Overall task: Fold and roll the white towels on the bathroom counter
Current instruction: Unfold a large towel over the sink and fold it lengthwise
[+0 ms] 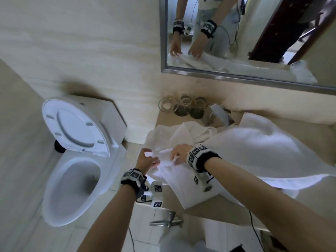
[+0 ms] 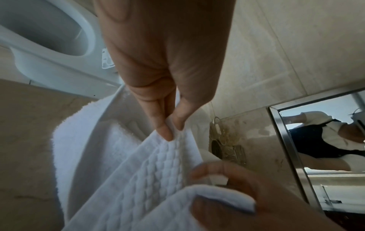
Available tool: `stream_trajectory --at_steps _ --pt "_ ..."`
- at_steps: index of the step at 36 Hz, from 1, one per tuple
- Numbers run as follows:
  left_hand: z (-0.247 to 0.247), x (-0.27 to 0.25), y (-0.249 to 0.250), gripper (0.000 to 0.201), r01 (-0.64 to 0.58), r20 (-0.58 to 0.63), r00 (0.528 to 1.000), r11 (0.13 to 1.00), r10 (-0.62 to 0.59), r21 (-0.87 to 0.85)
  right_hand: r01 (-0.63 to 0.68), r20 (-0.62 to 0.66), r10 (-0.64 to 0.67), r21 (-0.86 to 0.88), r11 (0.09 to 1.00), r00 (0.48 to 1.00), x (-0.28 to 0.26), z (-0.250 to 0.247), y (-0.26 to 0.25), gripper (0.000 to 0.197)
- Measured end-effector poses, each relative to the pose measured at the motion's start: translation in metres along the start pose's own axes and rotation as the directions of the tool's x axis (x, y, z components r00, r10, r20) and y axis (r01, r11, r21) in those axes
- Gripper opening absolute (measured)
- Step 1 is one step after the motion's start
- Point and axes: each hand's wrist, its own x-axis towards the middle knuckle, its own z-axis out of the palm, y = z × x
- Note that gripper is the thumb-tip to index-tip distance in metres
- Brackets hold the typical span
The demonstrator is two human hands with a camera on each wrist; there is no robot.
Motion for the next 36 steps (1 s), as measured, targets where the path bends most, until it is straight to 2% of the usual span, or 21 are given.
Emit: stream_trajectory --at_steps 2,5,6,9,11,13,15,16,19,21,23,25,26,29,31,32,34,36 --pt "0.002 -0.007 0.005 0.034 -0.051 0.049 0.998 0.992 0.045 0.117 -0.021 -0.062 0.024 0.055 0.998 0.998 0.01 0.005 0.002 0.032" --pt "0.009 -0.017 0.011 0.017 -0.1 0.153 0.986 0.96 0.062 0.26 -0.062 -0.098 0.076 0.138 0.988 0.992 0.02 0.013 0.005 0.05" --pt "0.012 -0.018 0.012 0.016 -0.104 0.198 0.979 0.953 0.047 0.286 -0.064 -0.119 0.085 0.168 0.984 0.989 0.022 0.015 0.004 0.054" --pt "0.021 -0.02 0.011 0.038 -0.088 0.29 0.957 0.934 -0.017 0.345 -0.069 -0.178 0.107 0.21 0.975 0.978 0.021 0.022 0.002 0.048" --pt "0.026 -0.017 0.009 0.038 -0.115 0.288 0.958 0.92 0.003 0.374 -0.074 -0.2 0.118 0.214 0.974 0.973 0.021 0.026 0.002 0.04" --pt "0.028 -0.012 0.007 0.027 -0.179 0.233 0.969 0.892 0.086 0.415 -0.062 -0.235 0.13 0.275 0.959 0.963 0.021 0.03 0.003 0.04" --pt "0.031 -0.009 0.005 0.017 -0.254 0.211 0.961 0.864 0.176 0.436 -0.023 -0.266 0.124 0.354 0.935 0.956 0.019 0.035 0.008 0.048" --pt "0.033 -0.005 0.001 0.019 -0.29 0.222 0.952 0.851 0.21 0.438 -0.008 -0.269 0.12 0.381 0.925 0.956 0.018 0.037 0.012 0.056" --pt "0.033 0.006 -0.008 0.017 -0.289 0.257 0.948 0.84 0.187 0.458 -0.017 -0.309 0.124 0.327 0.945 0.943 0.011 0.046 0.035 0.06" --pt "0.033 0.014 -0.013 0.009 -0.24 0.238 0.961 0.856 0.142 0.458 -0.091 -0.368 0.194 0.278 0.956 0.91 -0.004 0.049 0.062 0.057" --pt "0.033 0.019 -0.014 0.005 -0.203 0.229 0.967 0.872 0.108 0.446 -0.174 -0.373 0.281 0.294 0.94 0.884 -0.027 0.054 0.097 0.06" --pt "0.035 0.022 -0.013 0.008 -0.181 0.221 0.971 0.88 0.089 0.439 -0.222 -0.376 0.408 0.448 0.866 0.832 -0.056 0.056 0.136 0.054" --pt "0.036 0.023 -0.01 0.01 -0.166 0.214 0.974 0.877 0.074 0.45 -0.221 -0.391 0.486 0.554 0.802 0.782 -0.072 0.056 0.157 0.046" --pt "0.04 0.025 -0.006 0.029 -0.165 0.217 0.974 0.846 0.06 0.507 -0.243 -0.365 0.737 0.781 0.575 0.57 -0.119 0.046 0.222 0.032" --pt "0.042 0.024 -0.003 0.032 -0.169 0.215 0.975 0.826 0.059 0.538 -0.263 -0.265 0.868 0.88 0.396 0.42 -0.151 0.038 0.268 0.03" --pt "0.044 0.023 -0.002 0.032 -0.172 0.212 0.975 0.816 0.062 0.552 -0.3 -0.196 0.907 0.9 0.318 0.373 -0.168 0.034 0.286 0.03" --pt "0.049 0.021 0.0 0.028 -0.174 0.204 0.977 0.802 0.067 0.571 -0.406 -0.101 0.934 0.881 0.243 0.342 -0.201 0.033 0.318 0.035" --pt "0.053 0.021 0.0 0.023 -0.17 0.197 0.978 0.8 0.066 0.575 -0.528 -0.059 0.944 0.817 0.233 0.325 -0.229 0.038 0.336 0.036"
